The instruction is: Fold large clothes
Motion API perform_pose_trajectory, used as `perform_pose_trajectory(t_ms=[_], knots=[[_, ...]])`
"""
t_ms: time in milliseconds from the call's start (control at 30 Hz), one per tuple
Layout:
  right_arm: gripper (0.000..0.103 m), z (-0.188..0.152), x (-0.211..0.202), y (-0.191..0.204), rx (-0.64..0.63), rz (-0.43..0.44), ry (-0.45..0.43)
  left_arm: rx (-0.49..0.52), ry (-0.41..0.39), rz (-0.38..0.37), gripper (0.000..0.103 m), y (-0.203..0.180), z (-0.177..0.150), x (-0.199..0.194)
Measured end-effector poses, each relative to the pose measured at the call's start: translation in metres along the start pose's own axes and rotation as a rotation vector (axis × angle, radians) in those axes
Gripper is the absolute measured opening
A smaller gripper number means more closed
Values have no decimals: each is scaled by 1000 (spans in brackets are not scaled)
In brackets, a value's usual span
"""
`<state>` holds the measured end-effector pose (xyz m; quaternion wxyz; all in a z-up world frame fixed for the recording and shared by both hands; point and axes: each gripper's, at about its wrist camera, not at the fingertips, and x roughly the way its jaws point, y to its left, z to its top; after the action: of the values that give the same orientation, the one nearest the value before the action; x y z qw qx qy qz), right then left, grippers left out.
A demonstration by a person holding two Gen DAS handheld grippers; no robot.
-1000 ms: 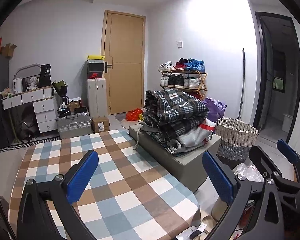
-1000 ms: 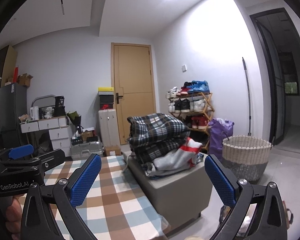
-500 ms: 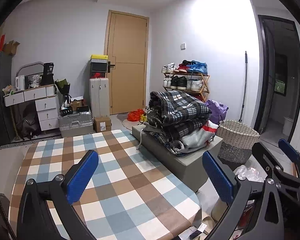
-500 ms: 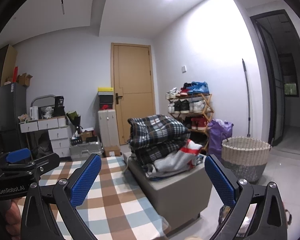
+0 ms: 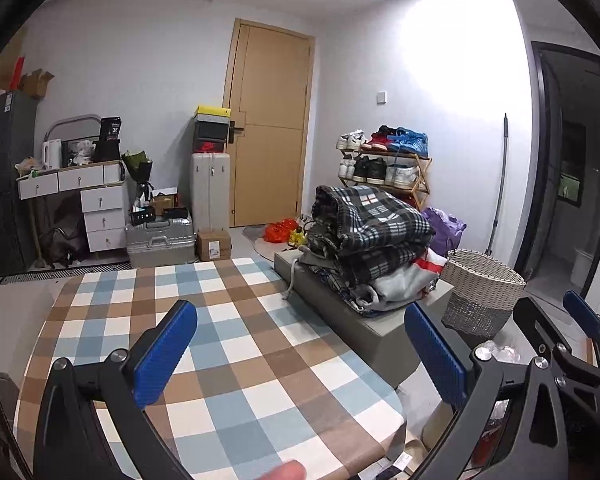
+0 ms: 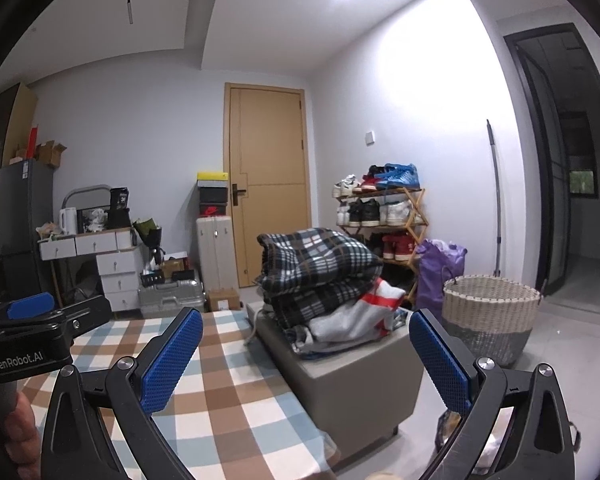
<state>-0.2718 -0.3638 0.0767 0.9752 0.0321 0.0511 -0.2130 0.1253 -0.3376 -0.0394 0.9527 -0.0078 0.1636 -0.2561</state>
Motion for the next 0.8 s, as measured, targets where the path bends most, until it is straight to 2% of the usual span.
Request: perform_pose_trajectory(t_ms=[500, 800], knots=[[103, 0, 0, -1, 4, -11, -8, 18, 18, -42, 101, -4, -2, 0], [103, -1, 0, 0, 2, -17, -1, 37, 19, -33, 101, -7, -3, 1]])
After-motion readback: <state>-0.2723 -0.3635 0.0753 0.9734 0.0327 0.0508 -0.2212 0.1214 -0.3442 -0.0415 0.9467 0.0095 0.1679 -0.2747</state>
